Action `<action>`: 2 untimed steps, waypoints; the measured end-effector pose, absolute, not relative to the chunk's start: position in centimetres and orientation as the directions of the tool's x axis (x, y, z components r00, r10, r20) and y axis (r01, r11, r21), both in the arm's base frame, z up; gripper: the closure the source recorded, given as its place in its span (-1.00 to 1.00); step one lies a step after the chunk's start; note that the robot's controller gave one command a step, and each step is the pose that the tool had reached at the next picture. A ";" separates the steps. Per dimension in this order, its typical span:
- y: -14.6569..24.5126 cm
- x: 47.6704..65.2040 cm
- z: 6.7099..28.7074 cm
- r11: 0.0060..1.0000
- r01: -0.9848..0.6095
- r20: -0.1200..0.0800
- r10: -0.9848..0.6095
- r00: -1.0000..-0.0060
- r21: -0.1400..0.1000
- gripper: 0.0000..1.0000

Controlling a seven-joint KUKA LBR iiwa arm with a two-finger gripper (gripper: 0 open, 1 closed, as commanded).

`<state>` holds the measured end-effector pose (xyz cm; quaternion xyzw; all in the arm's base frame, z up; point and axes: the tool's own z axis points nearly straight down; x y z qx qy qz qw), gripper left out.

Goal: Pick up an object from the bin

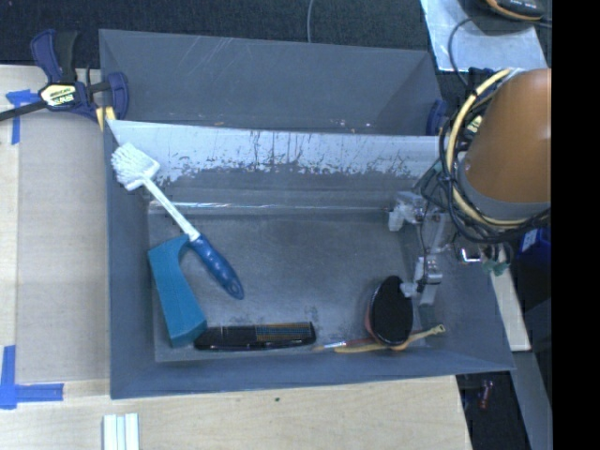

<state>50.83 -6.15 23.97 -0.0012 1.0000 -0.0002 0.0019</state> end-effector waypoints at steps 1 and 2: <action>-6.2 50.8 24.0 1.000 -0.003 -0.004 -0.003 -1.000 0.000 -1.00; -7.5 50.1 18.2 0.992 -0.127 -0.008 -0.127 -0.992 -0.002 -1.00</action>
Offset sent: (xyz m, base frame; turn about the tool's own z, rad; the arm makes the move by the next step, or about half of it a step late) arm -0.0147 -0.0252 -0.1123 -0.2376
